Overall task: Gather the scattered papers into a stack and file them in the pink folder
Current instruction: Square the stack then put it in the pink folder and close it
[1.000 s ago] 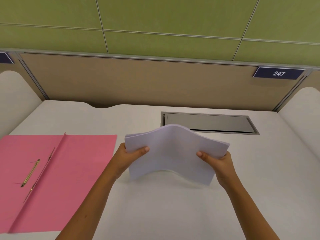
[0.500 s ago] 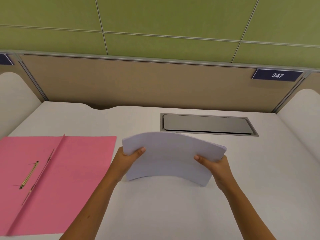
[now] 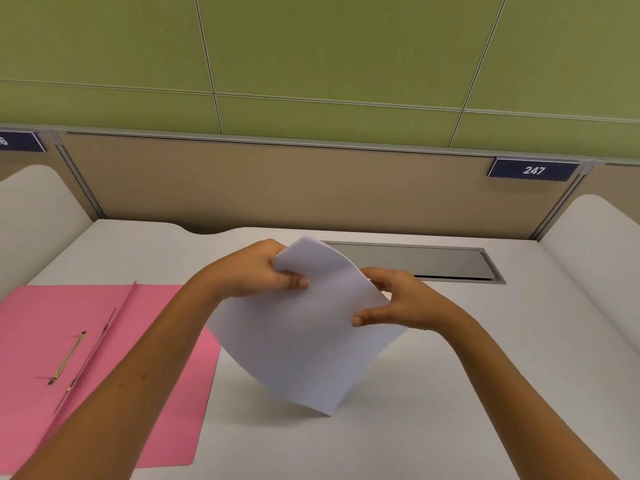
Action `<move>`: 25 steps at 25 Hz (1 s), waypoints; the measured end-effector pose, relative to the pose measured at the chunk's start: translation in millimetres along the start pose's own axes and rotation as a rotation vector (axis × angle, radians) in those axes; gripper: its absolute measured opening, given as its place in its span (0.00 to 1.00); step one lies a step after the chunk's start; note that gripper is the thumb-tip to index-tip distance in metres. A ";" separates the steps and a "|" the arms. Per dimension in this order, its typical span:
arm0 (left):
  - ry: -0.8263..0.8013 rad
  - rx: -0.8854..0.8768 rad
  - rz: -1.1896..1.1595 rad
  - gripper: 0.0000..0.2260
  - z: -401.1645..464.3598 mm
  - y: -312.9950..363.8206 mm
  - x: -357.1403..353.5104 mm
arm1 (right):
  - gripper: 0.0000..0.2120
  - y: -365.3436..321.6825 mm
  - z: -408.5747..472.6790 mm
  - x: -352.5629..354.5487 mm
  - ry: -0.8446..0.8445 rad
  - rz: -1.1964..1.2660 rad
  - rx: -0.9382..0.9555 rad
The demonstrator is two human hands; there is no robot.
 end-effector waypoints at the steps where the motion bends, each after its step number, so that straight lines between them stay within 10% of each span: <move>1: 0.003 -0.046 0.040 0.05 -0.9 8.2 3.4 | 0.21 -3.8 -1.6 -1.5 -0.010 0.027 -0.011; 6: 0.249 -0.209 0.115 0.04 -9.3 23.3 27.6 | 0.09 -7.2 -16.8 -15.9 0.103 0.253 -0.071; 10: 0.771 -0.129 -0.341 0.15 -15.5 -27.2 53.5 | 0.05 10.2 -23.1 -12.4 0.249 0.376 -0.121; 14: 0.403 0.131 -0.971 0.44 -21.9 -80.7 -23.1 | 0.13 38.9 -30.8 -15.8 0.256 0.696 -0.318; 19: 0.110 0.514 -1.054 0.17 -42.5 -79.9 -96.1 | 0.14 64.5 -38.3 -32.4 0.246 0.745 -0.496; 25: 0.083 0.676 -0.815 0.15 -34.0 -92.4 -112.6 | 0.10 70.9 -42.5 -46.0 0.348 0.508 -0.505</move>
Point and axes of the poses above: each hand's wrist, its own z-axis towards the middle knuckle, its own x-axis out of the back of the hand, y = z × x, the point moved 6 cm from there along z, towards the middle knuckle, and after that the axes turned 15 degrees about y, right-handed, at the moved point
